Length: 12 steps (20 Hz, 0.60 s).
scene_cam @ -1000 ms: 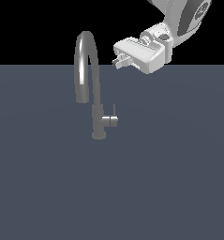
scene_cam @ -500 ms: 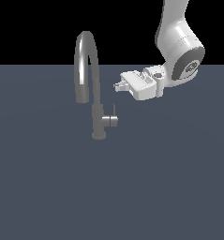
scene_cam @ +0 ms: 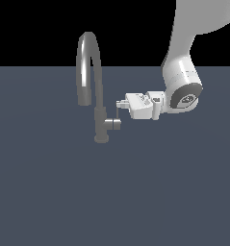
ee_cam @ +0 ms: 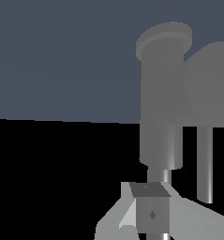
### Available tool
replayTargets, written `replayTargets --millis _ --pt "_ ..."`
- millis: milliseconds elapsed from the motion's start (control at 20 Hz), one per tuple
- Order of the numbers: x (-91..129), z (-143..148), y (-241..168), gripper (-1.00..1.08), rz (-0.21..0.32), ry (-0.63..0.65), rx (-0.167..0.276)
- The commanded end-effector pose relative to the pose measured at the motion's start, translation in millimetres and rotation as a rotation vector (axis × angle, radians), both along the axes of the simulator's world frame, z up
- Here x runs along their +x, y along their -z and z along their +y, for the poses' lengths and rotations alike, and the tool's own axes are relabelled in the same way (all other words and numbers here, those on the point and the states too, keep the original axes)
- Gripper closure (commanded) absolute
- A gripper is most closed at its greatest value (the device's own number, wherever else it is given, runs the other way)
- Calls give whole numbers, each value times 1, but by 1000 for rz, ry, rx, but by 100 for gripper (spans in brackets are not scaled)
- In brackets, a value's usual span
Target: Turn on the faucet by rotating a designated handle.
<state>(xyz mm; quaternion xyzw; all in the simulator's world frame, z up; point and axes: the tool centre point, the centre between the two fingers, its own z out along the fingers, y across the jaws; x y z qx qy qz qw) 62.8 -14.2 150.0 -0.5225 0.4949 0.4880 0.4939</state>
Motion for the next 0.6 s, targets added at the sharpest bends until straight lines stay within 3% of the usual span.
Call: replayTargets --millis 0,250,550 --pt "2 2 9 108 21 24 23" --pt "3 4 17 108 40 44 42" --pt "3 4 14 108 33 37 36"
